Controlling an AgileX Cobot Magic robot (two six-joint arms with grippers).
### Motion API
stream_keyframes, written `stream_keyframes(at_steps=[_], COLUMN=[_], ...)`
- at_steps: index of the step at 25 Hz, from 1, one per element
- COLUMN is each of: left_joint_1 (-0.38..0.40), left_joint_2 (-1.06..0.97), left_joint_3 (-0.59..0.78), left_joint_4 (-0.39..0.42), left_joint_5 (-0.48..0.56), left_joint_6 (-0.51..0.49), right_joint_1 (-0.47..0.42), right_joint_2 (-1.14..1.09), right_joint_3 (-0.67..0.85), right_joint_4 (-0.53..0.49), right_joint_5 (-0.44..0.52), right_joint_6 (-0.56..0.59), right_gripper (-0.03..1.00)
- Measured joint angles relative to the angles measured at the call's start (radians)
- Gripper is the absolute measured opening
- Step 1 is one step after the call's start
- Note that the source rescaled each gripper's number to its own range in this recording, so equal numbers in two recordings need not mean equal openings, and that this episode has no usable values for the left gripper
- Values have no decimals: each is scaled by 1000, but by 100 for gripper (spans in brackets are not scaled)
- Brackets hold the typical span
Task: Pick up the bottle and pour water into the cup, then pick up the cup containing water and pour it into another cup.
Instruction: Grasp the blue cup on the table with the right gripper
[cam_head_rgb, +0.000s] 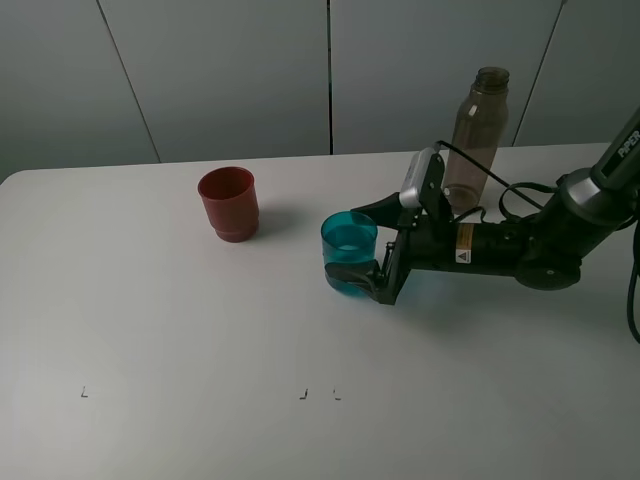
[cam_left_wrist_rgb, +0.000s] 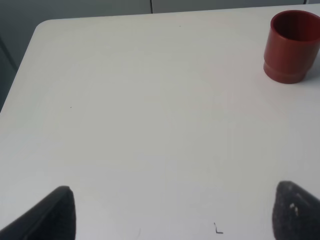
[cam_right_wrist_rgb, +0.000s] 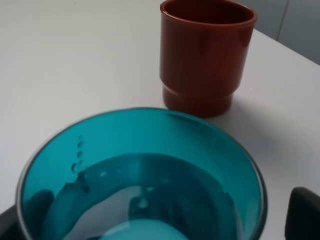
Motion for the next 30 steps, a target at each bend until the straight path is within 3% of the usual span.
stream_keyframes(at_steps=[23,24,25,26,27,28,30], left_joint_1=[0,0,0,0,0,0,0], left_joint_2=[0,0,0,0,0,0,0], left_joint_3=[0,0,0,0,0,0,0], left_joint_4=[0,0,0,0,0,0,0], left_joint_5=[0,0,0,0,0,0,0], left_joint_6=[7,7,7,7,7,7,7], right_joint_1=[0,0,0,0,0,0,0], right_joint_2=[0,0,0,0,0,0,0], right_joint_3=[0,0,0,0,0,0,0], right_joint_4=[-39,-39,-39,-39,-39,-39,-37], right_joint_5=[-16,-16,-16,-16,-16,-16,-16], right_joint_6=[4,4,4,4,4,6,6], right_gripper=[100,95,83,62,31,11,14])
